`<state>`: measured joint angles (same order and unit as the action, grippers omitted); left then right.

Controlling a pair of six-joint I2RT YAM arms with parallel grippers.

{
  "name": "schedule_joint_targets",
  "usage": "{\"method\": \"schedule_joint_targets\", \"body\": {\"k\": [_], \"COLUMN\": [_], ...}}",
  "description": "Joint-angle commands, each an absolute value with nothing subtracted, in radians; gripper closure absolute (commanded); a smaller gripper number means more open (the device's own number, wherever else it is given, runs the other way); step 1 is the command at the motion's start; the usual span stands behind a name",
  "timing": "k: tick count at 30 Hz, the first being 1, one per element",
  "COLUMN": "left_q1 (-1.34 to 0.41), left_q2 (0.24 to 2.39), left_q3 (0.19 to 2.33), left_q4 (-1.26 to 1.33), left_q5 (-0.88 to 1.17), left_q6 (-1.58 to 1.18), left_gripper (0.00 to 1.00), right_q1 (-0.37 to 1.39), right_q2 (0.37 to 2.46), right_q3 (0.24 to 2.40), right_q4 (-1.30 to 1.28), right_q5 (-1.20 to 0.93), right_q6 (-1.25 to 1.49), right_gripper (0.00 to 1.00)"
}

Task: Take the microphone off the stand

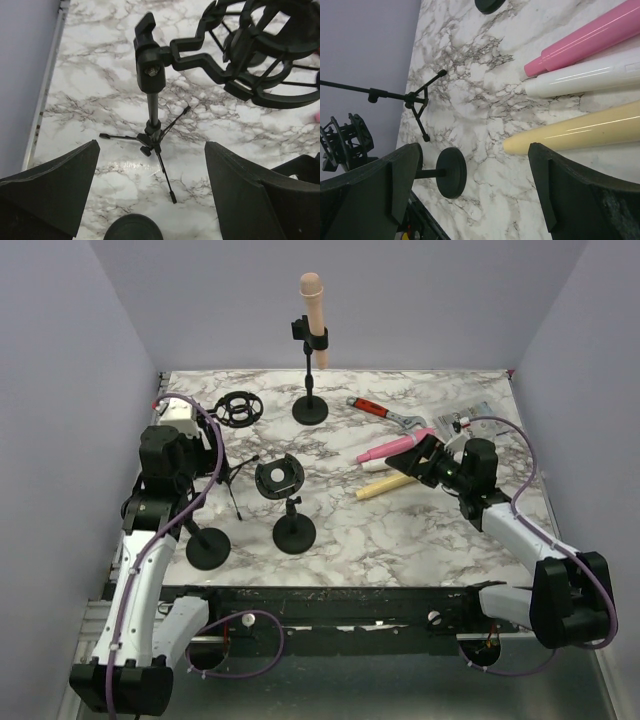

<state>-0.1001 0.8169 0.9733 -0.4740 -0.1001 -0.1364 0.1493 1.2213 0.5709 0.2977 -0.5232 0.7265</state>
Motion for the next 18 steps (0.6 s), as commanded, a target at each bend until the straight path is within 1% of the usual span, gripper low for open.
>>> {"method": "schedule_joint_targets", "body": {"k": [1,6,10,15,18], "left_q1": [-0.029,0.131,0.216,0.285,0.354], "left_q2": [0.876,0.909,0.898,0.867,0.908], "left_q3": [0.927,0.917,0.882,0.791,0.752], "left_q4": [-0.386,-0.297,-0.279,-0.243,-0.167], "left_q5": [0.131,0.313,0.443,0.514,0.646], "left_q6": [-0.087,-0.147,-0.185,-0.168,-0.204], "left_gripper": [0.12,0.11,0.11,0.08,0.11], "right_q1": [0.163,0.177,0.217,0.282,0.314], "right_q2": [1.179,1.157,1.149,1.139,1.130], "right_q3": [0.586,0.585,0.600,0.630,0.635], "right_q4": [0.300,0.296,0.281,0.227,0.221], "right_q5": [-0.572,-0.572,-0.540,-0.477,-0.457], "right_q6": [0.716,0.716,0.704,0.671,0.662], "right_gripper": [0.00,0.00,0.00,0.00,0.00]}}
